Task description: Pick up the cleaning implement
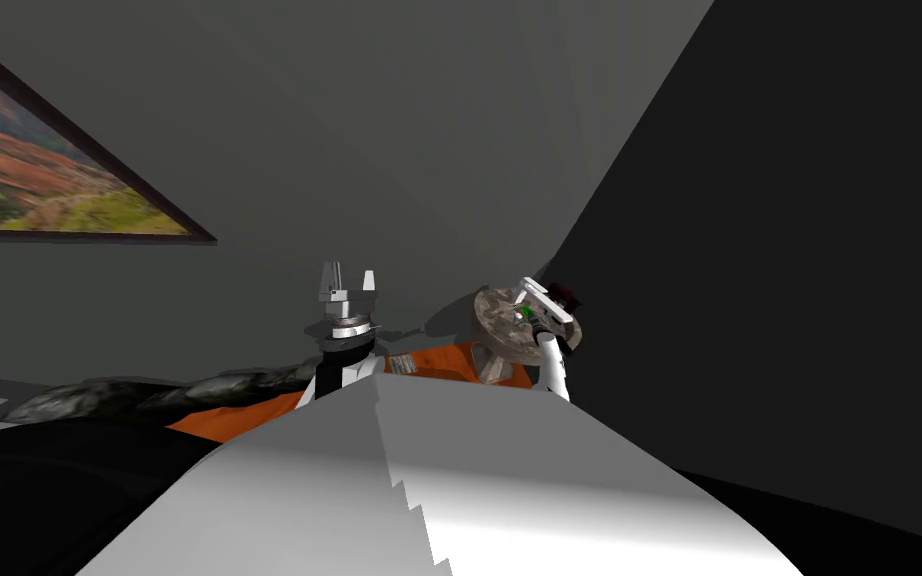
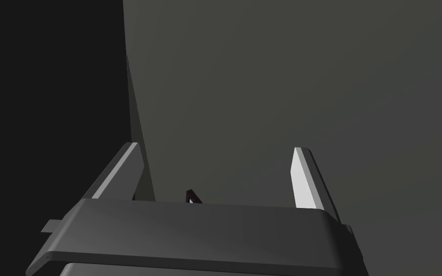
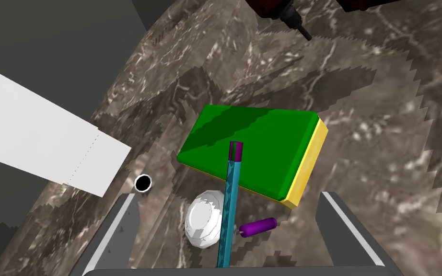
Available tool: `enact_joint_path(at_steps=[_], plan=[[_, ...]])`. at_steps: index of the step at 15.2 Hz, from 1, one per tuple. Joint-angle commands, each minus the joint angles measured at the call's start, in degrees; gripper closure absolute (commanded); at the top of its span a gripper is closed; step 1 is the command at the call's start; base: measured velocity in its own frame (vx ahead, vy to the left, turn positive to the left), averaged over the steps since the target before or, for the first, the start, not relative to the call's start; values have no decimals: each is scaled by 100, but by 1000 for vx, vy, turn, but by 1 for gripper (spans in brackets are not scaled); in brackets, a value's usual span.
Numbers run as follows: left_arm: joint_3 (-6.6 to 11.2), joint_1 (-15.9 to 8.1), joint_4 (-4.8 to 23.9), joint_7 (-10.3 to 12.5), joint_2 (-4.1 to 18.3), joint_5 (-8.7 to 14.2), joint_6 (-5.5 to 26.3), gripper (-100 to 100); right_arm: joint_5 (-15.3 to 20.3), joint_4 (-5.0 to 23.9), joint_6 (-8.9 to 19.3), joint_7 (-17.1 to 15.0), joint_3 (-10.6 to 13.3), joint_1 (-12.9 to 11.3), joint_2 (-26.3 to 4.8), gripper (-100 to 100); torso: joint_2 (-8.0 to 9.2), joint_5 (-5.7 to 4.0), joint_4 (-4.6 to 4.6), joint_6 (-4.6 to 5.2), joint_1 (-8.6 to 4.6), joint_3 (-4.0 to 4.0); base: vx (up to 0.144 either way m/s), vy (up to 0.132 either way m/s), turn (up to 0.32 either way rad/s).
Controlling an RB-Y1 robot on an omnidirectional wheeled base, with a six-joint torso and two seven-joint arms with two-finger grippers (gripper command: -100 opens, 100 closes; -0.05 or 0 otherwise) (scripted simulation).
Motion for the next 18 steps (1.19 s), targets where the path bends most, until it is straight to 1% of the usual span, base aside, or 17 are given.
enact_joint_path(at_steps=[1, 2, 7, 8, 10, 11, 13, 14, 18], plan=[[0, 0, 0, 0, 0, 0, 0, 0, 0, 0, 0, 0, 0, 0, 0, -100, 0, 0, 0, 0, 0, 0, 69, -54, 45], [0, 0, 0, 0, 0, 0, 0, 0, 1, -4, -18, 2, 0, 2, 14, 100, -4, -4, -2, 2, -13, -4, 21, -15, 7], [0, 0, 0, 0, 0, 0, 0, 0, 2, -2, -21, 2, -5, 9, 10, 100, 12, -2, 4, -6, 0, 7, 2, -2, -3], [0, 0, 0, 0, 0, 0, 0, 0, 34, 26, 181, -114, -11, -48, -88, -100, 12, -2, 4, -6, 1, 7, -5, -6, 11], [0, 0, 0, 0, 0, 0, 0, 0, 54, 43, 293, -177, -13, -80, -111, -100, 15, -2, 5, -7, -2, 8, -11, -15, 13], [0, -1, 0, 0, 0, 0, 0, 0, 75, 62, 415, -245, -14, -114, -125, -100, 16, -2, 5, -7, -4, 9, -11, -19, 10], [0, -1, 0, 0, 0, 0, 0, 0, 96, 80, 539, -315, -17, -149, -137, -100, 17, -3, 6, -7, -5, 10, -13, -18, 12], [0, -1, 0, 0, 0, 0, 0, 0, 115, 96, 661, -385, -20, -184, -152, -100, 18, -3, 6, -7, -5, 10, -15, -19, 9], [0, -1, 0, 0, 0, 0, 0, 0, 160, 133, 943, -548, -29, -264, -186, -100, 18, -3, 6, -7, -4, 10, -13, -15, 10]])
